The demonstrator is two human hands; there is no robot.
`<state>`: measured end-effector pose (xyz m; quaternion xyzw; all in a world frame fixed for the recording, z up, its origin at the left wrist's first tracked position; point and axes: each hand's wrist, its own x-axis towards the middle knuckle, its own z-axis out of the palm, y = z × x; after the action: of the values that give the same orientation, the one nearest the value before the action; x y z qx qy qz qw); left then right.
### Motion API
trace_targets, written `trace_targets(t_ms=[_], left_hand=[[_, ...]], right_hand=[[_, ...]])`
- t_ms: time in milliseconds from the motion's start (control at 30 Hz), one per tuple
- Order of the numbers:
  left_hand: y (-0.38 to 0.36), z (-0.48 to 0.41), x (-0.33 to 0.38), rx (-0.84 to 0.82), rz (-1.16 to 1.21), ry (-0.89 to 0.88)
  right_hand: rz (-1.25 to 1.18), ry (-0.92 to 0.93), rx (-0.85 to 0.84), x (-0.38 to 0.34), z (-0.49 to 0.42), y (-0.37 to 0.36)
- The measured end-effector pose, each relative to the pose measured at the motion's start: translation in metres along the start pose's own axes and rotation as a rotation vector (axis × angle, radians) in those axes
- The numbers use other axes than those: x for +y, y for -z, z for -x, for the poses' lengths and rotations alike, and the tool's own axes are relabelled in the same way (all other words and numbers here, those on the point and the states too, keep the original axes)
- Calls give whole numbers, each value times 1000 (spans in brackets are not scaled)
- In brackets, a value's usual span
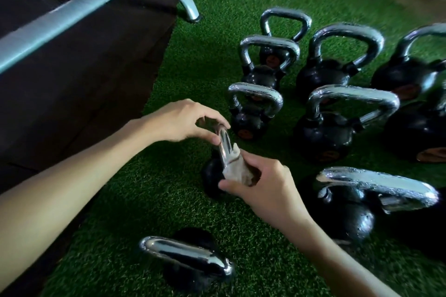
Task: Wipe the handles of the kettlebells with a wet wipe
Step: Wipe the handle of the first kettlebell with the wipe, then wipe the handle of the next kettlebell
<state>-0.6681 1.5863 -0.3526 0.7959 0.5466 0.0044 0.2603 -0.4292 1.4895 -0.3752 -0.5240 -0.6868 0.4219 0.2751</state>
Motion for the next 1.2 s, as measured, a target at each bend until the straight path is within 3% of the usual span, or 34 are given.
trace_targets(t_ms=[300, 500, 767, 1033, 1200], left_hand=[[-40, 39, 5, 432, 35, 127], [-54, 47, 2, 488, 86, 110], [10, 28, 9, 125, 158, 181], [99, -68, 58, -48, -379, 263], [102, -117, 66, -69, -383, 239]], right_hand=[[205, 153, 94, 7, -11, 20], [284, 157, 89, 12, -24, 33], [378, 124, 45, -7, -47, 79], [215, 45, 15, -10, -104, 147], [338, 74, 14, -11, -145, 153]])
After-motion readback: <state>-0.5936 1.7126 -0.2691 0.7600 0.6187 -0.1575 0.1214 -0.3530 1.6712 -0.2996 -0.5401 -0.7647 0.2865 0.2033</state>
